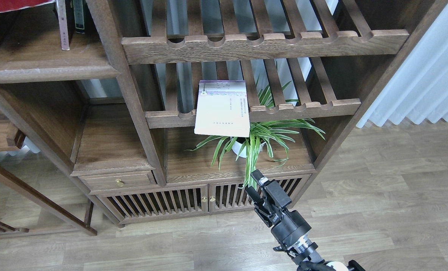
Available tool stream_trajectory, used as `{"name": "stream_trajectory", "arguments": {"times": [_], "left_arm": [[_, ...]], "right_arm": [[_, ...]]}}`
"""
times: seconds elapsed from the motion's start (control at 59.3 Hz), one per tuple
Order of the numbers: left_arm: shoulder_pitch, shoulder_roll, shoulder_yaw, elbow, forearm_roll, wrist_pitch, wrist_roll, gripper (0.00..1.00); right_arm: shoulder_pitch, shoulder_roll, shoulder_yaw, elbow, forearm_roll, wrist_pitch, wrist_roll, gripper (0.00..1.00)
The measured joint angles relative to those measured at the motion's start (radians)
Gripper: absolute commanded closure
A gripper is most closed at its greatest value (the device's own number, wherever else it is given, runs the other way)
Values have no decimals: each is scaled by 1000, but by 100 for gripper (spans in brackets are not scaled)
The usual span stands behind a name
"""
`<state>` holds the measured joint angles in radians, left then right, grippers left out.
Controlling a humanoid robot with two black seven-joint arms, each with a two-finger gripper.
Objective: Organize books on shelf
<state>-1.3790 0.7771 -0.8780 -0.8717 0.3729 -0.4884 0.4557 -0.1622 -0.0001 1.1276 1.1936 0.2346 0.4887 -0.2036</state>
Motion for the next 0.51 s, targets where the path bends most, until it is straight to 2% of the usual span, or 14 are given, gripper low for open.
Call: {"name": "stream_trajectory", "arguments": {"times": [0.186,0.202,0.506], "left_arm": [[-27,-32,-1,11,38,0,-8,94],[-29,-36,-1,12,39,0,-25,95],[-20,-59,-2,65,31,0,-134,95]], "right_arm": [[0,0,-1,3,1,0,1,2],[0,0,-1,4,1,0,1,2],[6,0,-1,6,3,0,2,2]]}}
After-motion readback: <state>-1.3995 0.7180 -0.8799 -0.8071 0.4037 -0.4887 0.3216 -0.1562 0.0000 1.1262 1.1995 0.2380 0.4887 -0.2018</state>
